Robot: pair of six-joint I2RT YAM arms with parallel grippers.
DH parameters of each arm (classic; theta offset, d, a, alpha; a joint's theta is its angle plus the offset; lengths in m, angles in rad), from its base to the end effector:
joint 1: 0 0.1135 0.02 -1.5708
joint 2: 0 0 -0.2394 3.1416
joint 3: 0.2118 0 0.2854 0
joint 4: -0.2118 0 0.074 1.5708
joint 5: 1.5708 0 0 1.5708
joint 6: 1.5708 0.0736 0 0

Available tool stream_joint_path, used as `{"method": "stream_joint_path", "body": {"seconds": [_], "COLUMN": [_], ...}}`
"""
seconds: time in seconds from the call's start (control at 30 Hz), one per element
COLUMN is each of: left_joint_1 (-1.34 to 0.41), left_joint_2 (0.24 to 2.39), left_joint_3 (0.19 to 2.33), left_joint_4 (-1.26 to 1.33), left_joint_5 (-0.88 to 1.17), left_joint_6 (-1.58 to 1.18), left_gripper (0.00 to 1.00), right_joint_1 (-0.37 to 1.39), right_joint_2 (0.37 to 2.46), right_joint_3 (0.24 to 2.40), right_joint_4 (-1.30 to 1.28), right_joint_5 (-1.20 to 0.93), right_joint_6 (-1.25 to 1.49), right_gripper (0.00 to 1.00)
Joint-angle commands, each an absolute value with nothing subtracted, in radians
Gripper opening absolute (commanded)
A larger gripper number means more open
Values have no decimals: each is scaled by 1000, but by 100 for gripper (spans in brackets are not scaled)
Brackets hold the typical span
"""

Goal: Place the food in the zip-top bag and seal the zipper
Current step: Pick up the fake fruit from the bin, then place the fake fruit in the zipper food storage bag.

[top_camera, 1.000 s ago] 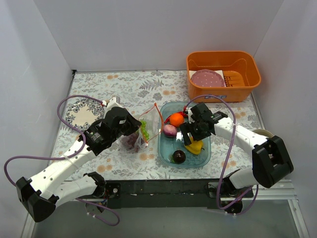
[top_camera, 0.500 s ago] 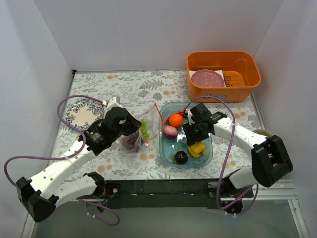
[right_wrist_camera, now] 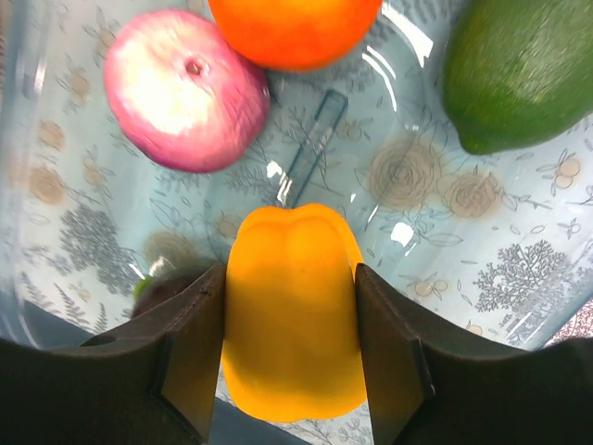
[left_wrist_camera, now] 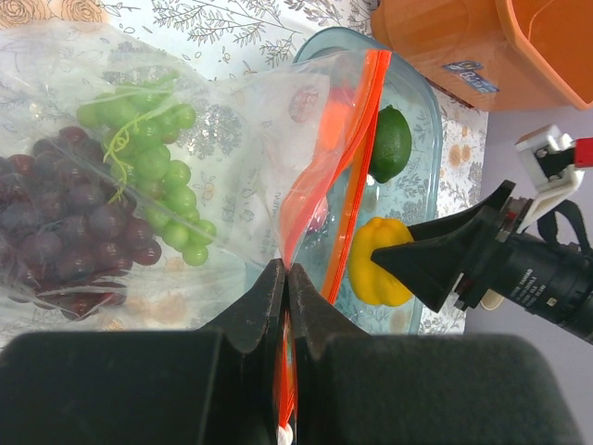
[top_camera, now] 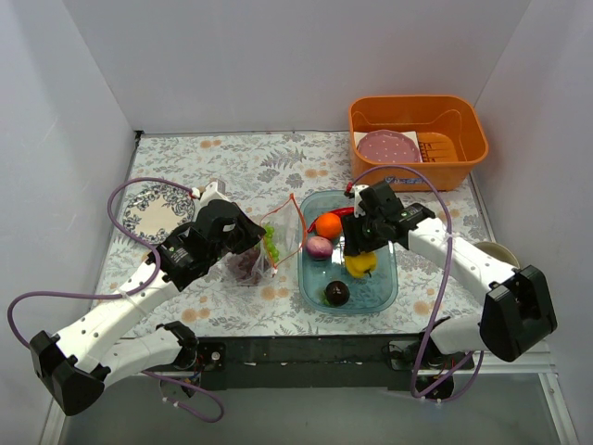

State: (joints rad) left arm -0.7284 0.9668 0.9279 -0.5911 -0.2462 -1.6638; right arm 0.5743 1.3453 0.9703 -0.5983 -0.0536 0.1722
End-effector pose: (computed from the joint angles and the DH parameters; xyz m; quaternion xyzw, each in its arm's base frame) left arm 0.2229 -0.1748 0.2740 -0.4485 0.7646 -0.3785 0.2665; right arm 0.2758 0.1832 0.1785 -0.1985 0.9345 0.1311 0.2646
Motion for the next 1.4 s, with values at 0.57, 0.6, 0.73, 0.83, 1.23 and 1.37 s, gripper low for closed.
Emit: {"method": "stream_joint_path", "body": {"seconds": [0.57,0.6,0.73,0.83,1.23,1.37], "left_joint_1": [-724,-724,-724,-724,-724,-724], "left_joint_2": [949,948,943,943,968,974], "left_joint_3": [920,919,905,900,928,942], "left_joint_4": [-555,-558,-555,-548,-545,-557], "left_joint_5": [-210,-210,-204,-198,-181,-189], "left_joint_6": [-1651,-1651,-1651,-1654,-1644,-1644], "left_gripper": [0,0,0,0,0,0], "right_joint_1": [577,575,577,584,692,710], "right_joint_2": [1216,1207,1203,1206,1348,1417], "right_joint_3": [988,986,971,977,1046,1075], "right_joint_4": [-198,-181,-77,-14,98,71], "right_joint_5": [-228,-248,-305,-331,-406,-446], "right_joint_6": [515,528,590,627,635,609], "right_gripper": [35,35,35,35,41,52]}}
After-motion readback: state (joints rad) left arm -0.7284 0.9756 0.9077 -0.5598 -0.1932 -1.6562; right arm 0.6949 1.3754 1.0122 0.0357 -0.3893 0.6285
